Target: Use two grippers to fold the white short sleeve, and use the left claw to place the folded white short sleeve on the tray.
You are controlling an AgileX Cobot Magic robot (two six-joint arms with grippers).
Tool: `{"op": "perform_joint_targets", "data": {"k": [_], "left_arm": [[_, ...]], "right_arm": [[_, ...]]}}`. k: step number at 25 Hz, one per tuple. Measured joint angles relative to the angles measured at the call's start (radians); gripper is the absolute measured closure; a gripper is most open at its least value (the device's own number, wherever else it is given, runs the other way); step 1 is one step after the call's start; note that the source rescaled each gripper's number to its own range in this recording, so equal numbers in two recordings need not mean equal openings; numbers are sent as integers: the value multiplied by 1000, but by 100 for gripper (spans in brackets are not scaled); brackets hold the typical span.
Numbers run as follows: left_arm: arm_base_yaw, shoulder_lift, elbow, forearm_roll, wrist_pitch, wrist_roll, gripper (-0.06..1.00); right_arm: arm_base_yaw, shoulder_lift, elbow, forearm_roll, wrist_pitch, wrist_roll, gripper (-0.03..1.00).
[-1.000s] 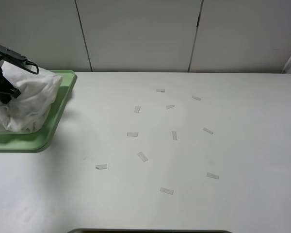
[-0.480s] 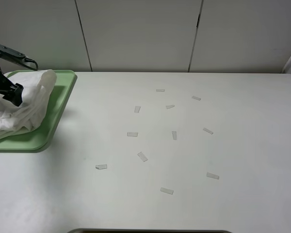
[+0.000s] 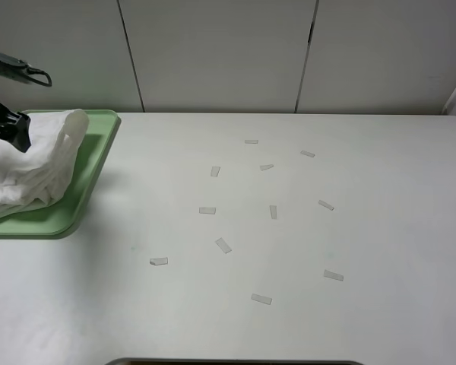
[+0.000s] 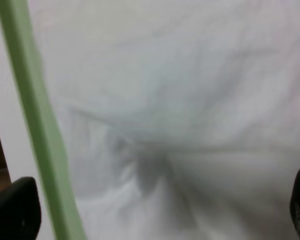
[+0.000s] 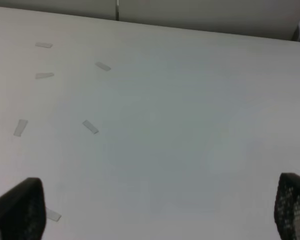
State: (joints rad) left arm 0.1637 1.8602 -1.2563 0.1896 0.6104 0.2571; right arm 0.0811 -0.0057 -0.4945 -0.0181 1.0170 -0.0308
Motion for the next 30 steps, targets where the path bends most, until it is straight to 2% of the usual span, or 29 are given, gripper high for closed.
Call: {"op": "perform_joint_targets", "data": {"k": [8, 12, 13, 17, 30], "left_arm": [[0, -140, -28, -98, 175, 0, -5], [0, -187, -29, -113, 225, 0, -5], [0, -242, -29, -124, 278, 0, -5], [0, -389, -29, -138, 348, -5, -5], [0, -670, -30, -139, 445, -37, -5]], "right_arm": [[0, 0, 0, 0, 0, 0, -3], [0, 0, 0, 0, 0, 0, -3], [0, 0, 0, 0, 0, 0, -3], [0, 0, 0, 0, 0, 0, -3], [0, 0, 0, 0, 0, 0, -3]]}}
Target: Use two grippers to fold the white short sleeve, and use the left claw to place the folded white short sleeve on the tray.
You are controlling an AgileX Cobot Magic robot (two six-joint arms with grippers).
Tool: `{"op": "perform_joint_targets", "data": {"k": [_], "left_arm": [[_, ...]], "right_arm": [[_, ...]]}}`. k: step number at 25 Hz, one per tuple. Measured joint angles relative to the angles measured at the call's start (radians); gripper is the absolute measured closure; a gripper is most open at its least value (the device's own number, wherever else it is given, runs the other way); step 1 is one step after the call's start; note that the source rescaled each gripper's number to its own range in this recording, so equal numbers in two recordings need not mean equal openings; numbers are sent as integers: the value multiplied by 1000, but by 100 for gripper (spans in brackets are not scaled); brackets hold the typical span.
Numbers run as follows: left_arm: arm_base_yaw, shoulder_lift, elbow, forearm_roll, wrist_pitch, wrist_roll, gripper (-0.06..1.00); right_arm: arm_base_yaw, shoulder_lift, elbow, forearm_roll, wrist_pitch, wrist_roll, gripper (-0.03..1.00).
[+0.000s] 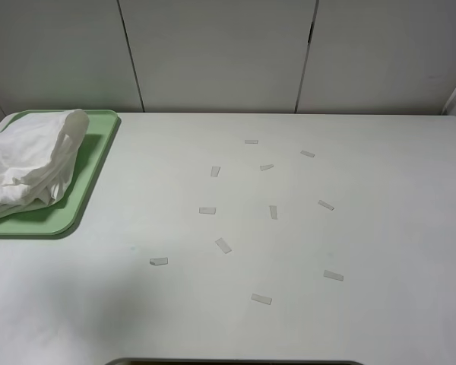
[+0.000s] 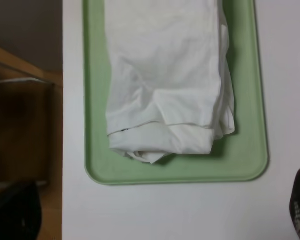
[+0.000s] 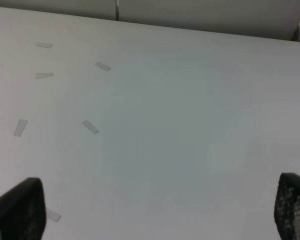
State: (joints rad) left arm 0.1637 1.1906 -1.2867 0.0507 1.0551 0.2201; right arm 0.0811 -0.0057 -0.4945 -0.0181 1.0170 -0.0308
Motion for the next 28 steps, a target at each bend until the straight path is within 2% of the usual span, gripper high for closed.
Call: {"op": "perform_joint_targets", "data": {"k": [3, 10, 16, 23, 28], "left_arm": [[0, -72, 0, -8, 25, -1, -5], [0, -239, 15, -82, 115, -1, -4], [0, -467, 212, -158, 112, -1, -4], [0, -644, 384, -163, 121, 2, -5], [0, -701, 417, -164, 122, 15, -5]], "right_arm": [[0, 0, 0, 0, 0, 0, -3], [0, 0, 0, 0, 0, 0, -3], [0, 0, 0, 0, 0, 0, -3], [0, 0, 0, 0, 0, 0, -3], [0, 0, 0, 0, 0, 0, -3]]}}
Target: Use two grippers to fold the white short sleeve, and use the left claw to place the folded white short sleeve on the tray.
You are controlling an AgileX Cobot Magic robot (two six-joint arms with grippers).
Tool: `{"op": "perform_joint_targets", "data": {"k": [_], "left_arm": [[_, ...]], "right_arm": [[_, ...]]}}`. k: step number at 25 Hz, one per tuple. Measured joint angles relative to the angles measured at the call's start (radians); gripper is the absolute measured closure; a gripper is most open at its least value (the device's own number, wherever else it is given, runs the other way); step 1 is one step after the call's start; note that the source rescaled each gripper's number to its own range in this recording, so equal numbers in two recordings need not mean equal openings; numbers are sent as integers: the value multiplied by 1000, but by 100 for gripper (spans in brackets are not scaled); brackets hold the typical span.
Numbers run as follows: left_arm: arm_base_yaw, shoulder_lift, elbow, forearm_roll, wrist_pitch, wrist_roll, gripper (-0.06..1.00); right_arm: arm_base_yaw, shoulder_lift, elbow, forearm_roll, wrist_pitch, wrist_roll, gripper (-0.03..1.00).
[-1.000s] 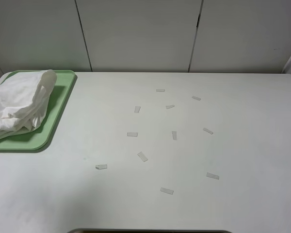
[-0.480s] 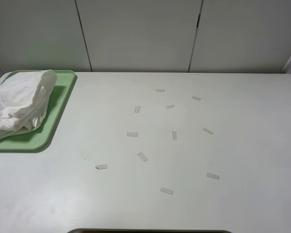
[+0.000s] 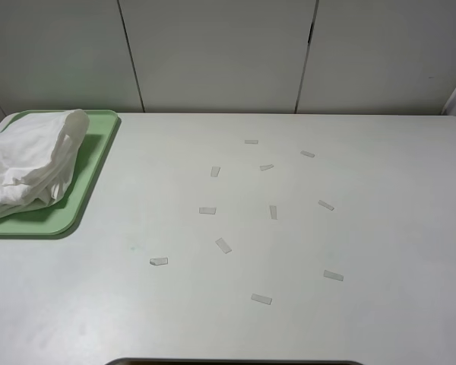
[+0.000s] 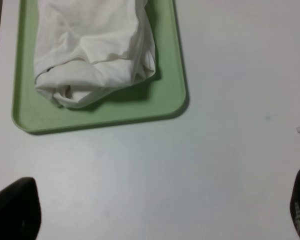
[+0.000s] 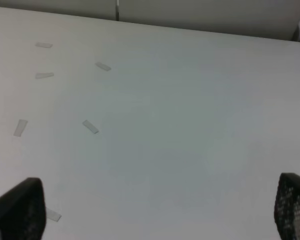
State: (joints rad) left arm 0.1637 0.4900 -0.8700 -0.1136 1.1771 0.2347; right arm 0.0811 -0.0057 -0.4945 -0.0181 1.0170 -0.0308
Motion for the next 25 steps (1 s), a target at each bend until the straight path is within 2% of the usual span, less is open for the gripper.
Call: {"op": "perform_joint_targets", "data": {"k": [7, 9, 14, 19, 25], "left_arm": [[-3, -209, 174, -14, -1, 6, -5], [-26, -262, 239, -15, -11, -15, -5], [-112, -366, 351, -13, -112, -70, -6], [-171, -448, 387, 11, -111, -101, -6], [-177, -497, 388, 15, -110, -105, -6]], "right_arm": [[0, 0, 0, 0, 0, 0, -3], [0, 0, 0, 0, 0, 0, -3], [0, 0, 0, 0, 0, 0, -3], [0, 0, 0, 0, 0, 0, -3], [0, 0, 0, 0, 0, 0, -3]]}}
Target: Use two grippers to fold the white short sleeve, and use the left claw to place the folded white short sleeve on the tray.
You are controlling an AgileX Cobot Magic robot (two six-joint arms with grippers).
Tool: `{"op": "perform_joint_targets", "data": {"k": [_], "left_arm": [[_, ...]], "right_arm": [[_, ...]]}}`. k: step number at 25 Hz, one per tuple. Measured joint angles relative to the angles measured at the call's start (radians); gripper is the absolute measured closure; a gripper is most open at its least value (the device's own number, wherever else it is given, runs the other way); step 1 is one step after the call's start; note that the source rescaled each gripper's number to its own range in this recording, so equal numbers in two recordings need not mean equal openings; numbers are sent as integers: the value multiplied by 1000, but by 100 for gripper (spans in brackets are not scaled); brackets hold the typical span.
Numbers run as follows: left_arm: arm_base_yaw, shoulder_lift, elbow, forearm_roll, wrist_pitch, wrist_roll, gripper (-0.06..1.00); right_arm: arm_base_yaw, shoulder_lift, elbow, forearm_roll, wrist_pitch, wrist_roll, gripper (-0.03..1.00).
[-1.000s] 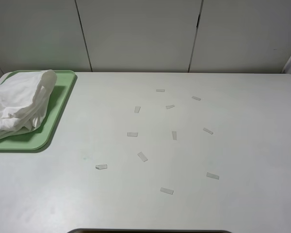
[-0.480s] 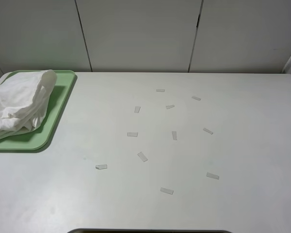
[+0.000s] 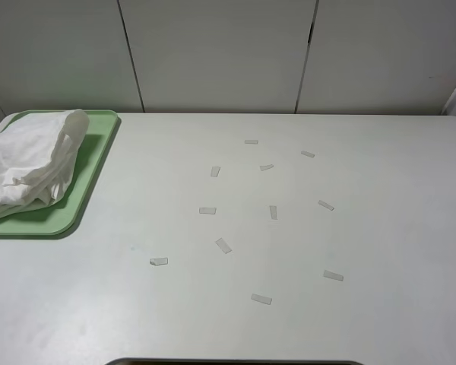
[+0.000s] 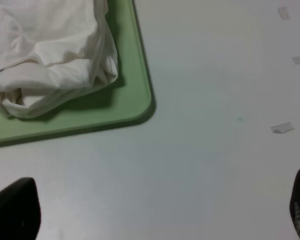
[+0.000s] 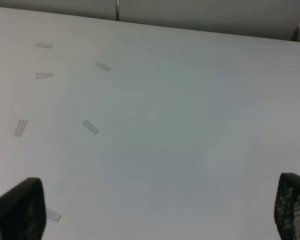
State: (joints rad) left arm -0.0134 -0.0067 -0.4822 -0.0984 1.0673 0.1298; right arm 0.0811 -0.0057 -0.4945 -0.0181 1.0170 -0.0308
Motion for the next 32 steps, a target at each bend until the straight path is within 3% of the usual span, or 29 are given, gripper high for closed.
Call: {"op": "perform_joint_targets", "data": {"k": [32], "left_arm": [[0, 0, 0, 0, 0, 0, -6]], "right_arm": [[0, 0, 0, 0, 0, 0, -3]]}}
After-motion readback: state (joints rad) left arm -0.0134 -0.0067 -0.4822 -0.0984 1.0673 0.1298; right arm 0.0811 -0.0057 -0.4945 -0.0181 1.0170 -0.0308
